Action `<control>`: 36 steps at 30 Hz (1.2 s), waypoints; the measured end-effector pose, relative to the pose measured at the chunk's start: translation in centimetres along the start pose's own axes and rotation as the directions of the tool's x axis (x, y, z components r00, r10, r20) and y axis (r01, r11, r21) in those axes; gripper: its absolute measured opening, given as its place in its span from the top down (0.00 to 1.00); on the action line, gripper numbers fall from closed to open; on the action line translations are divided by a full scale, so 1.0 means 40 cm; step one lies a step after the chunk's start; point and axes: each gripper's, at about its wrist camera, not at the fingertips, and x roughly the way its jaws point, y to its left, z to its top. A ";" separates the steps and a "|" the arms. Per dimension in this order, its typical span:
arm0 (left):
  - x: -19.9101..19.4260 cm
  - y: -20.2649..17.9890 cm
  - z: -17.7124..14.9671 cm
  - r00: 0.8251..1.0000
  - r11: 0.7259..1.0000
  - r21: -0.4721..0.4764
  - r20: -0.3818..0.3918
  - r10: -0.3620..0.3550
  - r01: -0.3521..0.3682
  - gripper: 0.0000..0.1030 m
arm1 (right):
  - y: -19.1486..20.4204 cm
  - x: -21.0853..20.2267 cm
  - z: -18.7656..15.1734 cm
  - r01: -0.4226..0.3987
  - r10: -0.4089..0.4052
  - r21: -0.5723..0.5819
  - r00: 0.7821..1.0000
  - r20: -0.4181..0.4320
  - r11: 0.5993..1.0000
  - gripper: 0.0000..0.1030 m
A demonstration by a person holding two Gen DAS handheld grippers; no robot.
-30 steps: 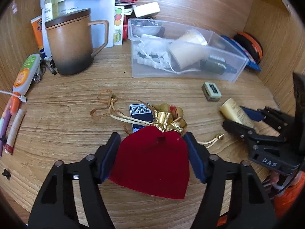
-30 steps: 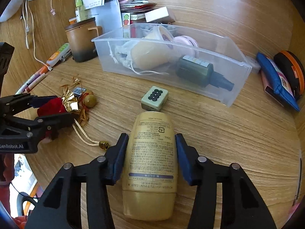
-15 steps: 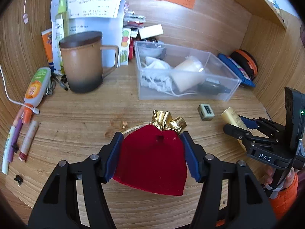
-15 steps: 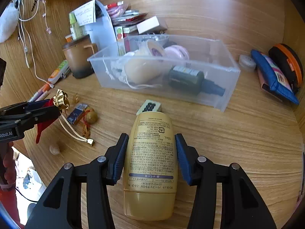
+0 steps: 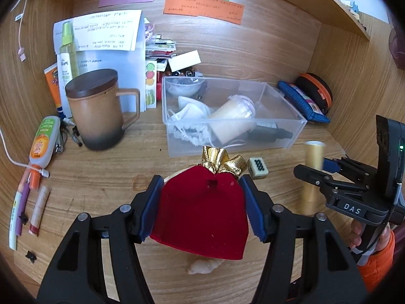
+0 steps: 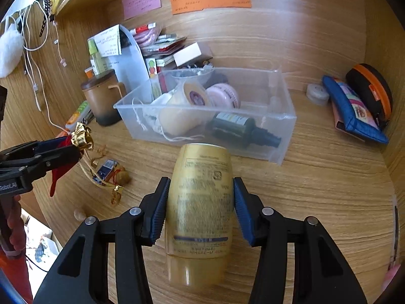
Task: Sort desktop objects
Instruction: 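Lift and carry the red pouch with the left gripper while the right carries the yellow tube toward the box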
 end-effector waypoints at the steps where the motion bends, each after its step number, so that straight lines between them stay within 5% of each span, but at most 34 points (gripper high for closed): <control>1: 0.002 0.000 0.004 1.000 1.000 -0.002 0.001 -0.004 0.004 0.41 | -0.002 -0.005 0.005 0.001 -0.001 0.001 1.000 0.005 1.000 0.60; 4: 0.007 -0.006 0.015 1.000 1.000 -0.010 0.005 -0.017 0.017 0.41 | -0.006 -0.017 0.019 0.003 -0.002 -0.006 1.000 0.015 1.000 0.69; 12: 0.001 -0.026 0.031 1.000 1.000 0.009 0.023 -0.014 0.014 0.41 | -0.020 -0.021 0.029 0.011 -0.011 0.004 1.000 0.025 1.000 0.74; 36: -0.017 -0.055 0.171 0.995 0.999 0.049 0.101 0.015 -0.020 0.41 | -0.032 -0.122 0.167 0.073 -0.064 -0.049 0.984 0.168 0.996 0.75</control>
